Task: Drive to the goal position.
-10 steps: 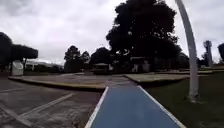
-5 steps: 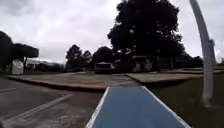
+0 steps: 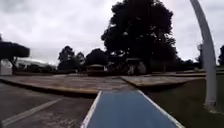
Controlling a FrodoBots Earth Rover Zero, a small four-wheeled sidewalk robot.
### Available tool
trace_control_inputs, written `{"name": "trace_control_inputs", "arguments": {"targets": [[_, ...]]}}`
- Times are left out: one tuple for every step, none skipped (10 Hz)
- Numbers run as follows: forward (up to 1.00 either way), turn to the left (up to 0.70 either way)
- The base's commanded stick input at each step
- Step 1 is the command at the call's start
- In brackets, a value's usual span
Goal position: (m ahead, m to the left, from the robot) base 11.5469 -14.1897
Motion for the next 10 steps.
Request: {"name": "trace_control_inputs", "arguments": {"targets": [[0.50, 0.00], [0.50, 0.00], [0.50, 0.00], [0.50, 0.00], [0.50, 0.00], [0.50, 0.00], [0.50, 0.00], [0.50, 0.00], [0.50, 0.00], [0.50, 0.00]]}}
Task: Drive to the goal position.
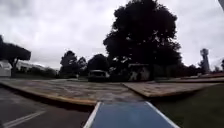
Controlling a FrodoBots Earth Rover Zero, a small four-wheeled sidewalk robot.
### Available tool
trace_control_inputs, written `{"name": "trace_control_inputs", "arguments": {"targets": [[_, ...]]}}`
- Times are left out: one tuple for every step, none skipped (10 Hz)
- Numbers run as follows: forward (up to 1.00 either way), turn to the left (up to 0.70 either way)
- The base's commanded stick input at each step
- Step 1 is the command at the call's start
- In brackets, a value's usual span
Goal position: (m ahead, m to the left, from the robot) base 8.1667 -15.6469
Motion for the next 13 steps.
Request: {"name": "trace_control_inputs", "arguments": {"targets": [[0.50, -0.30], [0.50, -0.47], [0.50, -0.08], [0.50, 0.00], [0.50, 0.00], [0.50, 0.00], [0.50, 0.00], [0.50, 0.00], [0.50, 0.00], [0.50, 0.00], [0.50, 0.00], [0.50, 0.00], [0.50, 0.00]]}}
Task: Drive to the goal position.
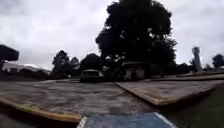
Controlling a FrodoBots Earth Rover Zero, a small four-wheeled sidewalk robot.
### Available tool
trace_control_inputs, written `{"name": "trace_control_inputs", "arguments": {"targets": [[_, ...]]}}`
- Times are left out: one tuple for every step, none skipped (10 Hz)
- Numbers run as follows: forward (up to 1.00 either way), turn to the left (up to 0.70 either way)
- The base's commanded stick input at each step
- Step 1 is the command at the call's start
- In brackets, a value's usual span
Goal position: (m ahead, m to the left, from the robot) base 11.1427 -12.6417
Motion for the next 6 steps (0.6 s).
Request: {"name": "trace_control_inputs", "arguments": {"targets": [[0.50, 0.00], [0.50, 0.00], [0.50, 0.00], [0.50, 0.00], [0.50, 0.00], [0.50, 0.00]]}}
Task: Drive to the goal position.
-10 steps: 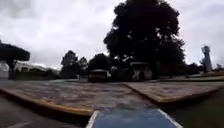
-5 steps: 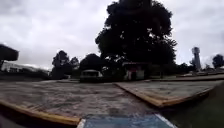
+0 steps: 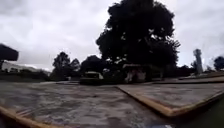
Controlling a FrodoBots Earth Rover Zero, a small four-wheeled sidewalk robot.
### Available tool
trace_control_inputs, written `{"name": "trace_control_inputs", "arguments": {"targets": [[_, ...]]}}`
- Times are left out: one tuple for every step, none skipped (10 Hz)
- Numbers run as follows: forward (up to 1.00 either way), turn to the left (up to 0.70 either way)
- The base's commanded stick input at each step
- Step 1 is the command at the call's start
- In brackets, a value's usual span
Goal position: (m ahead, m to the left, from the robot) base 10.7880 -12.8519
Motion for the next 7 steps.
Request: {"name": "trace_control_inputs", "arguments": {"targets": [[0.50, 0.00], [0.50, 0.00], [0.50, 0.00], [0.50, 0.00], [0.50, 0.00], [0.50, 0.00], [0.50, 0.00]]}}
